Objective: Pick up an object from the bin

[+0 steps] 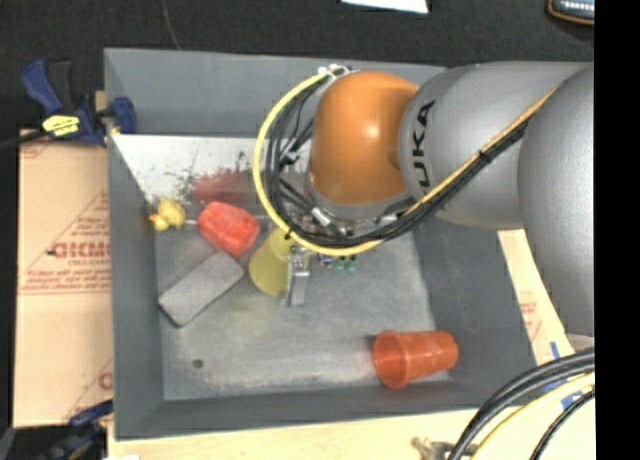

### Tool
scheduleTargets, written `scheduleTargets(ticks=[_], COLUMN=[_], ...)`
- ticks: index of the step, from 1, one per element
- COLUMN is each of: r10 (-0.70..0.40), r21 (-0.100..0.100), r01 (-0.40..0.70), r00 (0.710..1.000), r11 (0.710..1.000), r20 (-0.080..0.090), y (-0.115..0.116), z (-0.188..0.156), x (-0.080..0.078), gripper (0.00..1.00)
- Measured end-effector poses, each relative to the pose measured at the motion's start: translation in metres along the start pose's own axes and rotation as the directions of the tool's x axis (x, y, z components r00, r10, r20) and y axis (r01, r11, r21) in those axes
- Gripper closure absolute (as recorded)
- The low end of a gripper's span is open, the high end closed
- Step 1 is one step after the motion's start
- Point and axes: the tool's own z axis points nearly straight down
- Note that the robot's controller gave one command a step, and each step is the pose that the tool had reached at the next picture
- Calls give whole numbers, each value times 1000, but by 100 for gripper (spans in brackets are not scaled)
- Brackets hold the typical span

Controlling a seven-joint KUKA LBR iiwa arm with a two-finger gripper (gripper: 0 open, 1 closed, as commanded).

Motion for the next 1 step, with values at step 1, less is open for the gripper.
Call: scheduleTargets(ticks=[1], r10=[25], r21=[3], r01=[-25], r00=[1000], r11=[1000], r20=[-16], y=[-14], z=[-91], x=[-7], gripper=[100])
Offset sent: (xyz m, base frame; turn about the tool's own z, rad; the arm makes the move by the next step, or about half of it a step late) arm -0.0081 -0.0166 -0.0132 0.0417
